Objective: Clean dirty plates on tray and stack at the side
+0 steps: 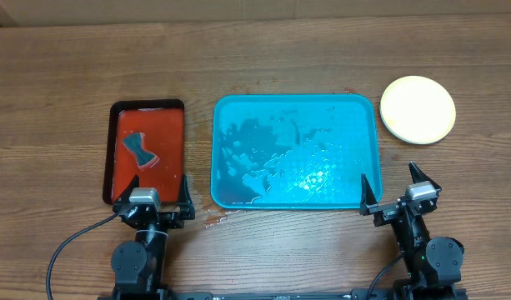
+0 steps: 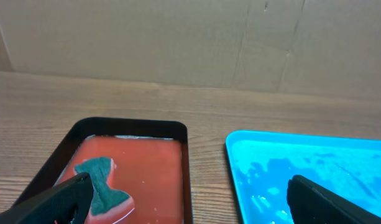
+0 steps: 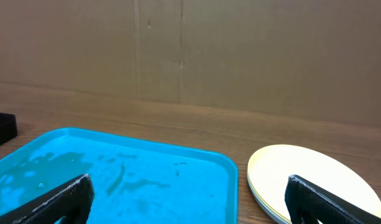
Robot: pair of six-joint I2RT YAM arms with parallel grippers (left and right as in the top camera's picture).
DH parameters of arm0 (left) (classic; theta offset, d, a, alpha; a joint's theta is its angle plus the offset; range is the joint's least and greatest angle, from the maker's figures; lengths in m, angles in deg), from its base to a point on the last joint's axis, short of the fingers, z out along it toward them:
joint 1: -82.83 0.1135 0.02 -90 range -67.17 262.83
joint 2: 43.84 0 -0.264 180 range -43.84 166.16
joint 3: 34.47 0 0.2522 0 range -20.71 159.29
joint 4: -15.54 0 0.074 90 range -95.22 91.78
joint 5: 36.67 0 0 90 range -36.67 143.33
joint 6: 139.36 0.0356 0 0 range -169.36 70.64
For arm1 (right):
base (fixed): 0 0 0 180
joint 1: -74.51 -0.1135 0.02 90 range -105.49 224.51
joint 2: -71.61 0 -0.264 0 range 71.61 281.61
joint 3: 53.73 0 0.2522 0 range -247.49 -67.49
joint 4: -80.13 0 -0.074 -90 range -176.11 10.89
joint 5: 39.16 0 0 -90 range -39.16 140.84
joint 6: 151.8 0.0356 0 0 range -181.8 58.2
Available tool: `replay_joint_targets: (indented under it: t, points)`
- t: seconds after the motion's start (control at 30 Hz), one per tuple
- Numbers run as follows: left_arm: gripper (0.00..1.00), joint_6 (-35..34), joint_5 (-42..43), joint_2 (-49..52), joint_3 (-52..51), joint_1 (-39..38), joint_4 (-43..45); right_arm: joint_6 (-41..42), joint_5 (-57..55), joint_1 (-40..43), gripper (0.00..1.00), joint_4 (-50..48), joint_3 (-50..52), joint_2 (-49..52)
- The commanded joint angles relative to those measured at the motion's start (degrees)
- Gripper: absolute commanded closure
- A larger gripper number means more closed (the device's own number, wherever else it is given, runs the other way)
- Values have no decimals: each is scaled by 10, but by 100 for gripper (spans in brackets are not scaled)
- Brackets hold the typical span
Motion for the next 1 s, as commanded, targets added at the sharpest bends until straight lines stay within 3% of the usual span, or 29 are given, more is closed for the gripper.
replay_joint_targets:
  t: [0.0,0.13,0.27,0.5,0.7,0.97]
  points:
    - [0,42,-11,-5,-2,6,0,4,-4,-3,0,-2,6,-5]
    - [0,106,-11,-5,-2,5,-1,4,-4,-3,0,-2,6,-5]
    - [1,128,-11,-6,-2,5,-1,4,-4,-3,0,-2,6,-5]
    - [1,119,-10,-6,-2,5,-1,4,-4,-3,0,-2,6,-5]
    - [1,58,-11,-6,-2,5,-1,4,-4,-3,0,-2,6,-5]
    - [0,54,-21,-6,-2,13,-1,4,-4,-3,0,-2,6,-5]
